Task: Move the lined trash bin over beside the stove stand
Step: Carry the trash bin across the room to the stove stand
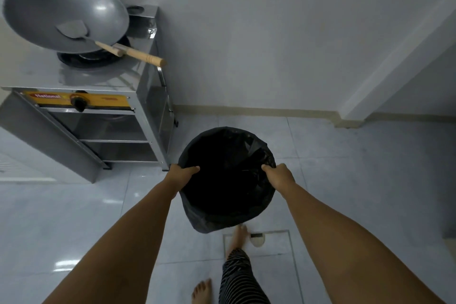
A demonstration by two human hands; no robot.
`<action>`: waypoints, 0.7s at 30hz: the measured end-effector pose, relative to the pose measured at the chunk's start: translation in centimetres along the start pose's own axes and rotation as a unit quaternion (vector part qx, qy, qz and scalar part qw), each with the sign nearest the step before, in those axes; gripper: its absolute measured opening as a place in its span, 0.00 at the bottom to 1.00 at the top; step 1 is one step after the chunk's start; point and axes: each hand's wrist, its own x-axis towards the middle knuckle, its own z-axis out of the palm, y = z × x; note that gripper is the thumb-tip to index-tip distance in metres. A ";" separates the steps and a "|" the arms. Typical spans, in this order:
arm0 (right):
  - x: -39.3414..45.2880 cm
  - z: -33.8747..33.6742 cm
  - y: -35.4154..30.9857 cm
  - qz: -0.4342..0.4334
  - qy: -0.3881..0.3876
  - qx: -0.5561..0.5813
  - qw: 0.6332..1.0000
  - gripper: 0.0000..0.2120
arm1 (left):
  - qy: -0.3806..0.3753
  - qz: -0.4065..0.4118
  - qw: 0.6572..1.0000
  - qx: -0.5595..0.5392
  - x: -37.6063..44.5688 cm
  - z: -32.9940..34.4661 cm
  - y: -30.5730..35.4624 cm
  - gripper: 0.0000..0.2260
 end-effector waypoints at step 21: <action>34.4 5.2 -14.0 0.021 -0.062 -0.048 0.997 0.32 | 0.083 -0.113 0.990 -0.029 33.0 4.9 7.1 0.33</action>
